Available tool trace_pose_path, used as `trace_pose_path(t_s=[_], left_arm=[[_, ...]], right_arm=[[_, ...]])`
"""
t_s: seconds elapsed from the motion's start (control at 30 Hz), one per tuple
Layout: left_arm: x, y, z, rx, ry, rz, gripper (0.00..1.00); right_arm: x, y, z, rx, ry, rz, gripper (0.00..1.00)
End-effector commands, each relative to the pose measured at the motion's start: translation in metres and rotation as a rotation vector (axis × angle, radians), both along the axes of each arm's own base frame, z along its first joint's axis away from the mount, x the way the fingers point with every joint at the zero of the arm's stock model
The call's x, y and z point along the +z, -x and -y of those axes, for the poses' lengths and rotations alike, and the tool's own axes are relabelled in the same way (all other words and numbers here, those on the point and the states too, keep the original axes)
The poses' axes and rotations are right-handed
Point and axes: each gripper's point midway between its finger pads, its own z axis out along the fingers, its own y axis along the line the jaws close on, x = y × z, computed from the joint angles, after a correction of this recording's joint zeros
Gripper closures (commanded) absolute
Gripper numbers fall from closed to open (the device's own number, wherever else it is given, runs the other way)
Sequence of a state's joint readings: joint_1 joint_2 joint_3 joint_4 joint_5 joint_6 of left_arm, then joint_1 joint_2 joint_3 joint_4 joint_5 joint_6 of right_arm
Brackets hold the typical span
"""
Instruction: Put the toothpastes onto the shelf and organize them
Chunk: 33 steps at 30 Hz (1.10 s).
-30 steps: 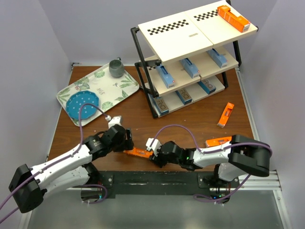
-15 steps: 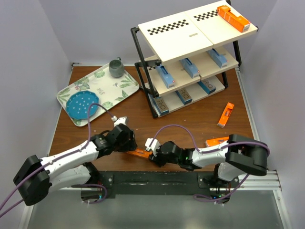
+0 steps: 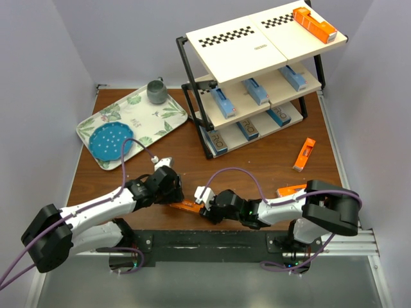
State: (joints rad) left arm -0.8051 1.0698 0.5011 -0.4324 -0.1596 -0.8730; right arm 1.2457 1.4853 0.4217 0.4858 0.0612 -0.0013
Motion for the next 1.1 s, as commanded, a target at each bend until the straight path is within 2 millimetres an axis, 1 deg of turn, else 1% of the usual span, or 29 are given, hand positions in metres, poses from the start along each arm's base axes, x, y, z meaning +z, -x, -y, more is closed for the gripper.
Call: trace_pose_path(t_s=[0.0, 0.1, 0.23, 0.27, 0.33, 0.37, 0.4, 0.47, 0.5, 0.57, 0.6, 0.63, 0.67, 0.7, 0.77, 0.8, 0.83, 0.87, 0.93, 0.97, 1.03, 1.07], left_arm=[[0.027, -0.006, 0.038, -0.047, 0.175, 0.009, 0.38], [0.032, -0.006, 0.047, -0.058, 0.225, 0.007, 0.42], [0.040, -0.009, 0.048, -0.049, 0.226, 0.022, 0.43], [0.047, -0.013, 0.049, -0.045, 0.234, 0.040, 0.42], [0.056, -0.019, 0.044, -0.016, 0.222, 0.073, 0.36], [0.066, -0.025, 0.044, -0.007, 0.229, 0.100, 0.33], [0.070, -0.030, 0.038, 0.019, 0.211, 0.118, 0.28], [0.089, -0.038, 0.035, 0.040, 0.226, 0.171, 0.24], [0.095, -0.044, 0.029, 0.067, 0.220, 0.194, 0.21], [0.119, -0.053, 0.024, 0.092, 0.245, 0.252, 0.18], [0.127, -0.059, 0.016, 0.126, 0.236, 0.280, 0.16], [0.138, -0.061, 0.012, 0.141, 0.247, 0.311, 0.15], [0.155, -0.065, 0.009, 0.155, 0.262, 0.351, 0.14], [0.164, -0.069, 0.002, 0.184, 0.252, 0.381, 0.13], [0.192, -0.073, -0.006, 0.213, 0.276, 0.447, 0.12], [0.197, -0.074, -0.011, 0.231, 0.269, 0.465, 0.11], [0.206, -0.073, -0.014, 0.241, 0.283, 0.487, 0.11], [0.215, -0.073, -0.015, 0.251, 0.300, 0.505, 0.10], [0.229, -0.072, -0.016, 0.254, 0.348, 0.548, 0.07], [0.231, -0.071, -0.016, 0.249, 0.360, 0.562, 0.07], [0.247, -0.070, -0.015, 0.243, 0.415, 0.610, 0.06], [0.250, -0.069, -0.016, 0.241, 0.423, 0.624, 0.06]], right_arm=[[0.016, -0.006, -0.012, -0.006, -0.042, 0.039, 0.60], [0.019, -0.008, -0.014, -0.016, -0.060, 0.041, 0.62], [0.024, -0.011, -0.014, -0.061, -0.088, 0.035, 0.65], [0.027, -0.013, -0.013, -0.072, -0.097, 0.038, 0.65], [0.031, -0.015, -0.011, -0.089, -0.105, 0.046, 0.67], [0.034, -0.016, -0.011, -0.092, -0.111, 0.048, 0.67], [0.041, -0.017, -0.012, -0.100, -0.127, 0.055, 0.68], [0.048, -0.020, -0.010, -0.119, -0.137, 0.062, 0.68], [0.055, -0.021, -0.010, -0.126, -0.150, 0.064, 0.69], [0.064, -0.025, -0.010, -0.158, -0.167, 0.069, 0.70], [0.069, -0.026, -0.010, -0.166, -0.178, 0.069, 0.71], [0.076, -0.026, -0.009, -0.177, -0.193, 0.067, 0.71], [0.084, -0.028, -0.009, -0.185, -0.211, 0.072, 0.71], [0.091, -0.029, -0.009, -0.199, -0.231, 0.077, 0.71], [0.111, -0.031, -0.010, -0.215, -0.278, 0.079, 0.71], [0.118, -0.034, -0.008, -0.235, -0.286, 0.089, 0.71], [0.119, -0.035, -0.006, -0.248, -0.271, 0.082, 0.71], [0.134, -0.037, -0.009, -0.259, -0.297, 0.088, 0.71], [0.141, -0.042, -0.005, -0.303, -0.296, 0.083, 0.72], [0.155, -0.044, -0.008, -0.317, -0.326, 0.084, 0.73], [0.165, -0.045, -0.009, -0.330, -0.343, 0.077, 0.73], [0.176, -0.046, -0.011, -0.333, -0.368, 0.078, 0.73]])
